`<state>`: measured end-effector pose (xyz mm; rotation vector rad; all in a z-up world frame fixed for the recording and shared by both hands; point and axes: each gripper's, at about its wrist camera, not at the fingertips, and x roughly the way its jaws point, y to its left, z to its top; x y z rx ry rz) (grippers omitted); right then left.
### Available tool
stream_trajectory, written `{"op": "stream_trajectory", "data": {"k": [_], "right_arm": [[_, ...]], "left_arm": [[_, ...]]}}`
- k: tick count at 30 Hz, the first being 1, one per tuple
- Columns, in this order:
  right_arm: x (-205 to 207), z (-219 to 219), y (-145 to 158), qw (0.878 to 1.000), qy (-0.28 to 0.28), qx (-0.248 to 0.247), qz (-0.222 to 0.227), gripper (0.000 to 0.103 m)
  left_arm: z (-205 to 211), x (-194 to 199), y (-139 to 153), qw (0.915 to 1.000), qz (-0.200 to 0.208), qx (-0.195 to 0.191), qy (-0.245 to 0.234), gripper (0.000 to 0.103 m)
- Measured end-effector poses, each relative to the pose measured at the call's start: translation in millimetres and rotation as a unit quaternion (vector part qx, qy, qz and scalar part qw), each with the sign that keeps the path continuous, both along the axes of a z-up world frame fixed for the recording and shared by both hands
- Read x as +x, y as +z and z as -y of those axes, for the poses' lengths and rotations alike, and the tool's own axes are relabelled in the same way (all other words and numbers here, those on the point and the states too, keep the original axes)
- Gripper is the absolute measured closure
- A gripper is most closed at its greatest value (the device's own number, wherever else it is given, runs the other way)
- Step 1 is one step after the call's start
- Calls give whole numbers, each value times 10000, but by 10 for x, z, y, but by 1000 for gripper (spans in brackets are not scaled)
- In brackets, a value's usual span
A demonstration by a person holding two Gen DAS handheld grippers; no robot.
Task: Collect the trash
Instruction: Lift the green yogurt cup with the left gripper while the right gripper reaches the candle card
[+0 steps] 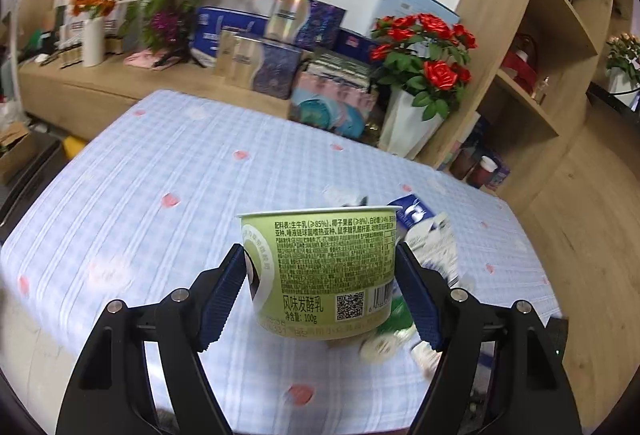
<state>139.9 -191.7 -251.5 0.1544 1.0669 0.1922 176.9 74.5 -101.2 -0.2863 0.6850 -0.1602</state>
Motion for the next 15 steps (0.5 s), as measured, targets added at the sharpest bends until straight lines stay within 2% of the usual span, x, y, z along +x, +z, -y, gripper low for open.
{"op": "stream_trajectory", "data": {"k": [5, 7, 11, 15], "right_arm": [[210, -64, 14, 9932, -1106, -361, 36, 6], [291, -83, 6, 9892, -1388, -460, 41, 6], [319, -111, -71, 9834, -1657, -730, -105, 6], [198, -75, -177, 9846, -1497, -864, -267, 6]], "left_arm": [[-118, -374, -123, 9995, 140, 138, 229, 30], [-145, -485, -168, 9995, 153, 148, 228, 30], [-198, -611, -230, 9997, 158, 56, 192, 30], [-265, -696, -274, 9996, 154, -112, 224, 30]]}}
